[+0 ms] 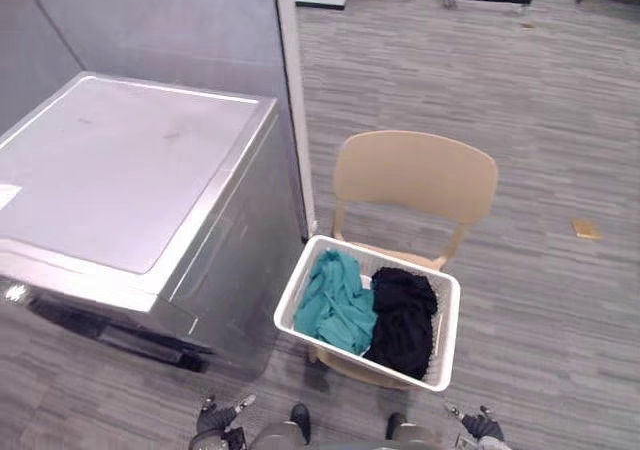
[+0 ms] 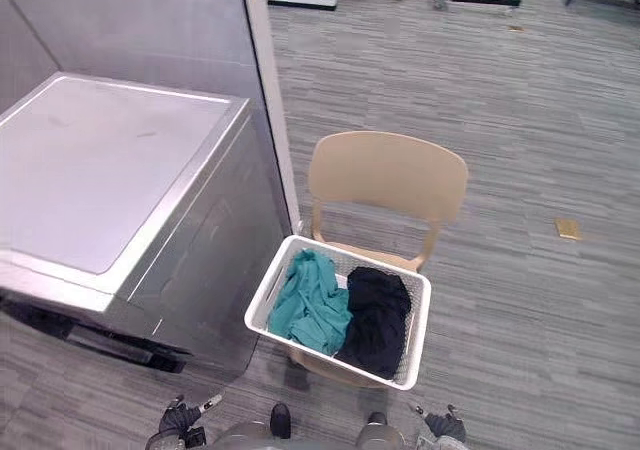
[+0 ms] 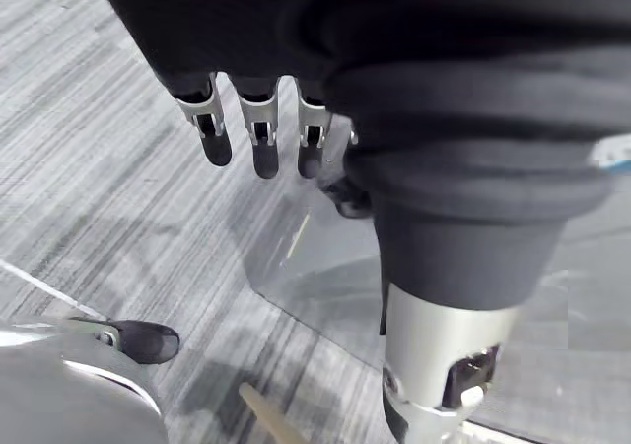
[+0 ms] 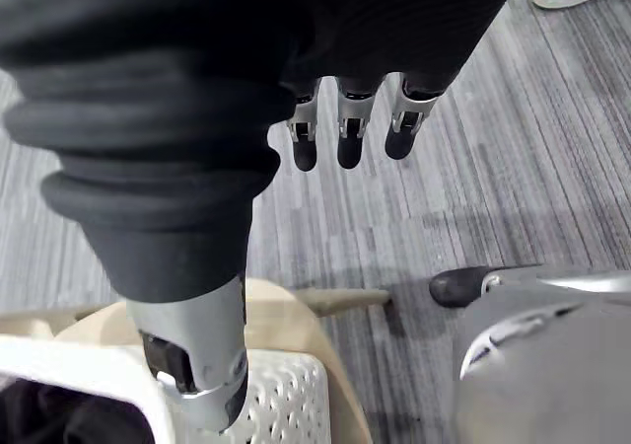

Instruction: Pick up the laundry basket with both hands and put the clothes into the washing machine.

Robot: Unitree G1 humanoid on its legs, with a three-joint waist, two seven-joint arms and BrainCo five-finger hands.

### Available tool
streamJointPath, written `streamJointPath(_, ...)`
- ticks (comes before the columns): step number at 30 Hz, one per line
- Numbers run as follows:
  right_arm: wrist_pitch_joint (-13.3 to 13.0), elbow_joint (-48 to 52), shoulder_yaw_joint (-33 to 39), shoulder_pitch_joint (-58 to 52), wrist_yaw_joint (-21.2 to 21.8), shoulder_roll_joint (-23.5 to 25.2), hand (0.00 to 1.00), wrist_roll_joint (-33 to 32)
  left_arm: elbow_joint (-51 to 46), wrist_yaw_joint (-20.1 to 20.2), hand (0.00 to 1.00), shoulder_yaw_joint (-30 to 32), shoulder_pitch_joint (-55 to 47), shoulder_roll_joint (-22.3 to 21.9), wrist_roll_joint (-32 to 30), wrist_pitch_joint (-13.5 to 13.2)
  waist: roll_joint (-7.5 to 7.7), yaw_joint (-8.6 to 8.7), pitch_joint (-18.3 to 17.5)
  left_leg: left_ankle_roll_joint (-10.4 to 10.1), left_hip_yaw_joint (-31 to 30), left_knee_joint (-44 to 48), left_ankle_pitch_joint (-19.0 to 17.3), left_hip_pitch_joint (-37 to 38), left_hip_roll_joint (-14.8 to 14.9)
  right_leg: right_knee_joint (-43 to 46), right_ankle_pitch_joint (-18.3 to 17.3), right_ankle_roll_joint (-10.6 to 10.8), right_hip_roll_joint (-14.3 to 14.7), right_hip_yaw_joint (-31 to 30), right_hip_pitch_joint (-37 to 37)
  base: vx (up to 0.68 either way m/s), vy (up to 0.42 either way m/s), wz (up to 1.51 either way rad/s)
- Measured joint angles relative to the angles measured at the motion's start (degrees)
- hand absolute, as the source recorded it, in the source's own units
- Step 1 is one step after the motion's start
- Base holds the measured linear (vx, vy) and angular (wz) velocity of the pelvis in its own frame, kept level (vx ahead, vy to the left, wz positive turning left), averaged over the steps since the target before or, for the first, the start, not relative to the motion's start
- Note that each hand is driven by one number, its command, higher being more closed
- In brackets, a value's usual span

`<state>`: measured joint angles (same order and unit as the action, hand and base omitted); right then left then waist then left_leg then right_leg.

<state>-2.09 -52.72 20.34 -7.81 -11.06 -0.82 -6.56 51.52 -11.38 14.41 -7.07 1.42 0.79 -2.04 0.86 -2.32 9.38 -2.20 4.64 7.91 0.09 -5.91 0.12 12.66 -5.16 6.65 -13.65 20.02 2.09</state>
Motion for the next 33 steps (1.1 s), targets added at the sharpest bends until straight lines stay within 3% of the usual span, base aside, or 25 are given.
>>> streamJointPath(1, 0.03, 0.04, 0.57, 1.18, -0.08, 0.91, 0.00, 0.00, -0.39, 0.00, 0.00, 0.09, 0.07, -0.05, -0.02, -0.34, 1.05, -0.05, 0.48, -0.02, 2.41, 0.03, 0.55, -1.30, -0.01, 1.47, 0.10, -0.30, -2.18, 1.33, 1.41, -0.12, 0.081, 0.63)
streamJointPath(2, -0.03, 0.16, 0.71, 2.19, -0.13, 1.00, 0.00, 0.22, -0.44, 0.01, 0.00, 0.99, 0.73, -0.13, -0.11, -0.62, 0.85, -0.13, 0.63, 2.17, 9.72, 6.49, -3.70, -2.82, 2.53, 1.98, 0.04, -0.41, -3.21, 2.74, 1.95, -0.09, 0.132, 0.54)
streamJointPath(3, 0.01, 0.14, 0.77, 2.70, -0.17, 0.89, 0.00, 0.41, -0.23, -0.08, 0.00, 1.14, 0.96, -0.26, -0.30, -0.58, 1.01, 0.08, 0.67, 2.84, 13.90, 12.62, -6.72, -2.96, 5.03, 3.08, 0.07, -0.37, -4.39, 3.24, 1.84, -0.04, 0.141, 0.35)
streamJointPath(4, 0.03, 0.09, 0.77, 2.99, -0.16, 0.73, 0.00, 0.55, -0.07, -0.14, 0.00, 0.93, 1.04, -0.19, -0.53, -0.69, 1.13, 0.26, 0.71, 2.65, 15.49, 16.14, -8.23, -2.74, 6.83, 3.88, 0.10, -0.32, -5.32, 3.55, 1.91, -0.02, 0.203, 0.30)
streamJointPath(5, 0.06, -0.05, 0.72, 3.24, -0.15, 0.18, 0.00, 0.84, 0.58, -0.14, 0.00, 0.31, 1.24, -0.31, -1.08, -0.77, 1.15, 0.99, 0.73, 1.77, 16.91, 21.26, -9.97, -1.72, 11.22, 4.96, 0.34, 0.09, -6.87, 3.56, 2.09, -0.07, 0.294, 0.29)
streamJointPath(6, 0.18, -1.01, 0.28, 3.72, -0.14, -0.77, 0.00, 1.74, 1.56, -0.25, 0.00, -1.05, 1.73, -0.23, -1.71, -0.94, 1.08, 1.98, 0.71, 1.01, 16.80, 23.16, -10.35, -0.05, 16.85, 5.32, 1.40, 1.92, -8.51, 3.23, 2.56, -0.12, 0.429, 0.25)
streamJointPath(8, 0.24, -2.22, 0.14, 3.92, -0.17, -1.91, 0.00, 2.43, 2.25, -0.28, 0.00, -1.98, 2.50, -0.26, -1.85, -0.89, 0.43, 2.22, 0.33, 0.40, 15.59, 20.82, -9.14, 1.23, 20.12, 5.50, 2.57, 3.89, -9.47, 2.97, 3.56, -0.11, 0.470, 0.24)
streamJointPath(9, 0.80, -4.07, 0.61, 4.76, -0.19, -3.02, 0.00, 2.81, 2.88, -0.37, 0.00, -4.65, 4.01, 0.05, -2.59, -0.75, 0.61, 3.09, 0.34, -5.51, 13.95, 17.21, -12.11, 1.96, 16.84, 4.62, 4.29, 5.41, -11.31, 2.47, 4.49, -0.09, 0.525, 0.61)
streamJointPath(10, 1.16, -5.47, 0.37, 4.95, -0.08, -2.29, 0.00, 2.92, 3.16, -0.63, 0.00, -6.68, 4.89, 1.61, -3.02, -0.65, 1.05, 4.00, 0.41, -6.20, 13.48, 16.09, -13.03, 0.30, 15.00, 3.44, 4.20, 5.56, -11.26, 2.07, 4.53, -0.10, 0.485, 0.90)
streamJointPath(11, 1.38, -6.73, 0.35, 4.89, -0.05, -1.32, 0.00, 2.89, 3.25, -0.98, 0.00, -8.95, 5.91, 2.96, -3.37, -0.62, 2.06, 4.60, 0.38, -6.24, 12.60, 15.37, -13.05, -1.02, 13.72, 1.47, 4.72, 5.08, -10.83, 1.80, 4.11, -0.07, 0.296, 0.92)
streamJointPath(12, 1.70, -7.39, 0.48, 4.62, -0.04, -0.44, 0.00, 2.68, 3.23, -1.08, 0.00, -10.79, 6.62, 3.93, -4.06, -0.63, 2.61, 4.39, 0.32, -6.28, 12.57, 15.40, -13.07, -2.02, 12.57, -1.29, 7.77, 3.52, -10.91, 2.18, 3.02, -0.04, 0.163, 0.60)
streamJointPath(15, 1.40, -6.89, 0.63, 4.62, -0.04, -0.13, 0.00, 2.59, 3.26, -1.18, 0.00, -12.51, 6.10, 6.13, -5.98, -0.69, 2.44, 4.24, 0.40, -4.73, 12.57, 20.29, -13.97, -4.84, 11.92, -2.90, 13.91, 0.48, -11.08, 1.94, 3.11, -0.10, 0.283, 0.08)
streamJointPath(17, 1.38, -6.85, 0.42, 4.67, -0.06, -0.40, 0.00, 2.53, 3.26, -1.19, 0.00, -12.54, 5.93, 7.11, -6.08, -0.71, 2.00, 4.65, 0.54, -3.48, 12.58, 19.86, -14.64, -5.59, 11.94, -2.51, 13.78, -1.92, -10.44, 1.07, 3.42, -0.11, 0.161, 0.19)
streamJointPath(18, 1.34, -6.79, 0.29, 4.67, -0.06, -0.59, 0.00, 2.51, 3.29, -1.21, 0.00, -12.55, 5.93, 7.32, -6.00, -0.70, 1.55, 4.84, 0.76, -2.85, 12.42, 18.44, -15.14, -5.21, 11.97, -1.16, 11.19, -2.46, -9.42, -0.38, 3.57, -0.08, 0.049, 0.39)
streamJointPath(20, 1.34, -6.72, -0.70, 4.67, -0.06, -0.92, 0.00, 1.87, 3.38, -1.26, 0.00, -12.52, 5.56, 7.43, -5.85, -0.67, 1.14, 4.30, 1.17, -2.91, 11.05, 13.85, -12.63, -3.52, 11.32, 9.12, -1.21, -3.18, -3.72, -7.23, 6.30, -0.08, -0.045, 0.27)
streamJointPath(21, 1.18, -6.48, -1.22, 4.62, -0.06, -0.95, 0.00, 1.69, 3.67, -1.24, 0.00, -12.53, 5.00, 7.35, -5.85, -0.65, 1.00, 4.46, 1.25, -2.73, 10.47, 12.34, -11.86, -2.67, 11.20, 10.50, -4.01, -2.73, -1.89, -8.09, 6.28, -0.08, -0.140, 0.27)
streamJointPath(22, 0.83, -6.23, -2.76, 4.91, -0.04, -1.06, 0.00, 1.41, 4.23, -1.22, 0.00, -12.51, 4.49, 7.13, -5.84, -0.64, 1.04, 4.63, 1.21, -3.07, 9.31, 9.44, -9.87, -1.78, 10.41, 10.81, -8.94, -2.16, 1.90, -10.49, 5.95, -0.08, -0.191, 0.67)
streamJointPath(23, 0.72, -6.18, -3.80, 5.25, 0.02, -2.11, 0.00, 1.45, 5.16, -1.20, 0.00, -12.48, 4.83, 6.42, -5.79, -0.61, 0.55, 5.25, 1.55, -3.60, 6.94, 7.34, -8.39, -1.84, 9.25, 9.06, -11.14, -0.50, 4.05, -13.51, 4.71, -0.08, -0.180, 0.78)
streamJointPath(27, 0.59, -2.68, -5.94, 5.02, 0.13, -2.78, 0.00, 1.75, 4.98, -1.05, 0.00, -12.54, 4.66, 3.13, -5.84, -0.69, -1.75, 4.98, 2.59, -2.80, 1.22, 1.62, -2.78, -1.26, 6.47, 10.02, -13.65, -1.89, 6.11, -15.20, 4.01, -0.03, -0.119, 0.75)
streamJointPath(31, -0.17, 0.93, -12.21, 6.39, 0.83, -1.60, 0.00, 3.12, 2.68, -1.07, 0.00, -12.02, 3.86, 3.05, -5.84, -1.20, -1.25, 4.34, 2.67, -3.71, -2.21, -2.21, 0.87, -0.82, 5.70, 9.71, -12.83, -2.42, 5.61, -9.39, 0.72, 0.07, -0.084, 0.93)
streamJointPath(33, -0.60, 2.88, -16.77, 9.47, 1.33, -0.74, 0.00, 3.98, 1.61, -1.07, 0.00, -11.50, 3.68, 2.91, -5.41, -1.63, -0.21, 2.81, 2.74, -3.68, -3.09, -5.29, 3.02, -1.22, 5.78, 8.20, -12.41, -2.73, 6.10, -7.24, 0.23, 0.07, -0.053, 0.59)
